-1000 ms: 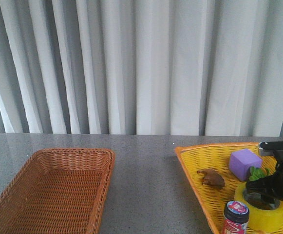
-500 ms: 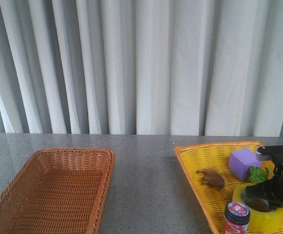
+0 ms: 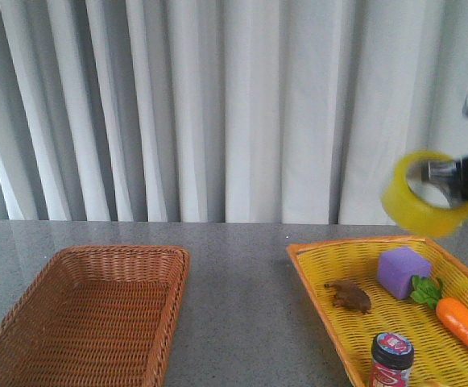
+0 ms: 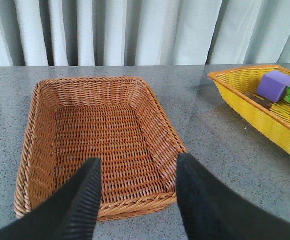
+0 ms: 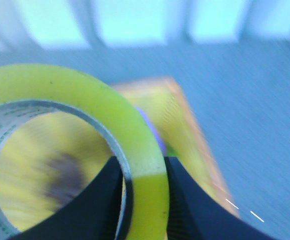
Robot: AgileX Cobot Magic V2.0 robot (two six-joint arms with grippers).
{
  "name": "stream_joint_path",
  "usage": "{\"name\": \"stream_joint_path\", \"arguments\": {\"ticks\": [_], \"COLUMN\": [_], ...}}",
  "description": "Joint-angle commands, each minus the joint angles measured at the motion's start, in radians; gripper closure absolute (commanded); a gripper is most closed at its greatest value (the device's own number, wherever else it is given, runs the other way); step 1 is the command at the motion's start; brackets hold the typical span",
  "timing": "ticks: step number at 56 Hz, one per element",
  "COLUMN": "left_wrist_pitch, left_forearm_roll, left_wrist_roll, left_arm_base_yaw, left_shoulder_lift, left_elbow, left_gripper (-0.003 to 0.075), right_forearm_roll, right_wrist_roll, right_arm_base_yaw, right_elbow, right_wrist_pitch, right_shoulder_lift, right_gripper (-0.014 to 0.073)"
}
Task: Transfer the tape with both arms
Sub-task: 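Lift the tape roll with the right gripper and set it on the table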
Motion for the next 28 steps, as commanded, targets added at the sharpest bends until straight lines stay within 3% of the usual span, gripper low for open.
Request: {"name": "stream_joint_path", "arguments": {"ticks": [1, 7, 11, 28], "left_wrist_pitch": [-0.06, -0.06, -0.06, -0.05], "left_forearm_roll": [-0.018, -0.018, -0.018, -0.018], "left_wrist_roll": [0.0, 0.0, 0.0, 0.0], "left_arm_base_yaw": [0.002, 0.002, 0.002, 0.002], "left_shoulder_lift": [0.01, 0.01, 0.01, 0.01], "left_elbow": [-0.032, -0.032, -0.032, -0.032], "left_gripper": [0.0374, 0.0374, 0.0374, 0.0374], "right_forearm_roll": [0.235, 0.441, 0.506, 0.467], "right_wrist_roll": [-0.193, -0.465, -0.56, -0.57], "right_arm_base_yaw": [0.035, 0.124, 0.181, 0.311], "right_elbow": [-0.076, -0.077, -0.077, -0.077], "right_wrist_pitch": [-0.078, -0.083, -0.079, 0.041], "right_shoulder_lift": [-0.043, -0.018, 0.02, 0.256], "right_gripper": [0.0601, 0.0599, 0.0599, 0.0592]}}
